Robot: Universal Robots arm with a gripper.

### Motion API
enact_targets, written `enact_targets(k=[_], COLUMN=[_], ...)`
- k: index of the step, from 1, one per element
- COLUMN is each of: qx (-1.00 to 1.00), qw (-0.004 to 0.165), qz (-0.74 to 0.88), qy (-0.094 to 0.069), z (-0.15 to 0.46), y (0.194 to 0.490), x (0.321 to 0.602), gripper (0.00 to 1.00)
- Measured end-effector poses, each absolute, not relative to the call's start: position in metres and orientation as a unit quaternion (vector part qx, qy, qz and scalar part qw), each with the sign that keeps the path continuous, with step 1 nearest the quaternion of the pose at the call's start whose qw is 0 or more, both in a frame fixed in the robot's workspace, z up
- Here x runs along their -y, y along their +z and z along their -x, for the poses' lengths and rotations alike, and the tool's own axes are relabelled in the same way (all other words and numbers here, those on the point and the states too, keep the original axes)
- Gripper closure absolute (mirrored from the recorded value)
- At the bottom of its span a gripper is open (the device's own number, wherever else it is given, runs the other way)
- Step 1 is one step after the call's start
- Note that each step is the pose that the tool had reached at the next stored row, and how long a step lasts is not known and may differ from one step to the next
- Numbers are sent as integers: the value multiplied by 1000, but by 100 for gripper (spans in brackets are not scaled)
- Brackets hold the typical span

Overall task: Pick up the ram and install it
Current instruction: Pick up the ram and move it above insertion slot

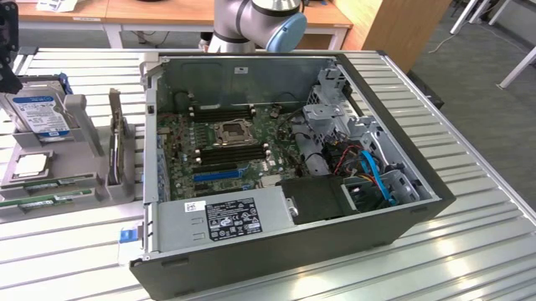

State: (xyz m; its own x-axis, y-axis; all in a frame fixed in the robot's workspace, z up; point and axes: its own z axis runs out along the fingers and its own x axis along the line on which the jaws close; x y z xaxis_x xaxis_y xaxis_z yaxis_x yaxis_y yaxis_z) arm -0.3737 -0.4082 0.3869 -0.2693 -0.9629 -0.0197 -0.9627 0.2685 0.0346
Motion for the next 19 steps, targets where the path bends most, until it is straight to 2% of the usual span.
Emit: enact_targets(k=[19], qx=[783], qw=[3], qz=[-622], qy=[-20], z=[374], y=[387], x=[409], gripper=[90])
